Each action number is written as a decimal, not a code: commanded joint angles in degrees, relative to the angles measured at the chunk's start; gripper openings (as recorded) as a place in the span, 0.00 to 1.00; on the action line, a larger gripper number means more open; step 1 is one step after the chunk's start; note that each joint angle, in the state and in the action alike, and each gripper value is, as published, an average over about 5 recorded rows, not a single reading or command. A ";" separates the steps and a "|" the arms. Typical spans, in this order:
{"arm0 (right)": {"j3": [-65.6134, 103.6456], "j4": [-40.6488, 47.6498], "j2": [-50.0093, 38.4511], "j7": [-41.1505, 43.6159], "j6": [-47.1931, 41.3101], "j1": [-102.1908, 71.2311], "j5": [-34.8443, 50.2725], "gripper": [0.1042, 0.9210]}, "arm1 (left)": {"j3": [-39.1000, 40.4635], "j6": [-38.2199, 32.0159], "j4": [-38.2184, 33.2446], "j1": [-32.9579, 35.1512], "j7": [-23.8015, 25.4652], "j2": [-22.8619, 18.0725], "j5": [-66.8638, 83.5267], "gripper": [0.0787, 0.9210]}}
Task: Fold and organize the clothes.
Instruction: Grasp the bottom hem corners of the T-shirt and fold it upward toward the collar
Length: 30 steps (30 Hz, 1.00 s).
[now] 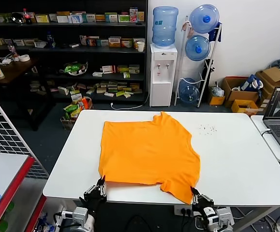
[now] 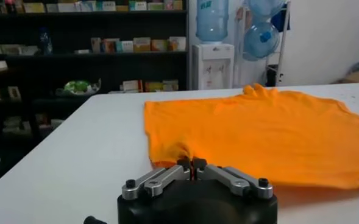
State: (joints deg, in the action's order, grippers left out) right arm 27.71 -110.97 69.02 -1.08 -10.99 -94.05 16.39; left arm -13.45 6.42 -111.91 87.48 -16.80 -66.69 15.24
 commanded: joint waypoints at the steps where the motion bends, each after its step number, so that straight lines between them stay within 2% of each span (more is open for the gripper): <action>1: 1.00 -5.05 -0.56 -0.91 3.06 -6.03 -3.28 0.02 | -0.18 -0.46 -1.41 2.04 -0.04 0.40 -0.28 0.03; 5: 1.99 -7.21 -1.51 -1.68 4.52 -8.17 -5.22 0.02 | -0.18 -0.91 -1.78 2.22 0.01 0.64 -1.03 0.03; 10: 1.83 -5.39 -2.11 -1.57 5.64 -4.17 -5.86 0.02 | 0.41 -1.47 0.77 -1.67 0.07 -0.72 -2.17 0.03; 20: 0.11 7.59 -3.34 -0.12 8.90 12.45 -0.97 0.02 | 1.11 -3.16 9.38 -11.95 0.71 -2.77 -5.21 0.03; 30: -3.80 16.66 -4.87 -0.32 7.47 24.42 1.26 0.02 | 2.94 -2.99 16.89 -17.13 0.83 -2.07 -4.05 0.03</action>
State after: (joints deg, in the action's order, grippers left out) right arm 25.12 -99.92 64.69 -1.33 -3.84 -77.65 16.43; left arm -11.02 3.66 -101.02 75.24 -15.99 -68.50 11.44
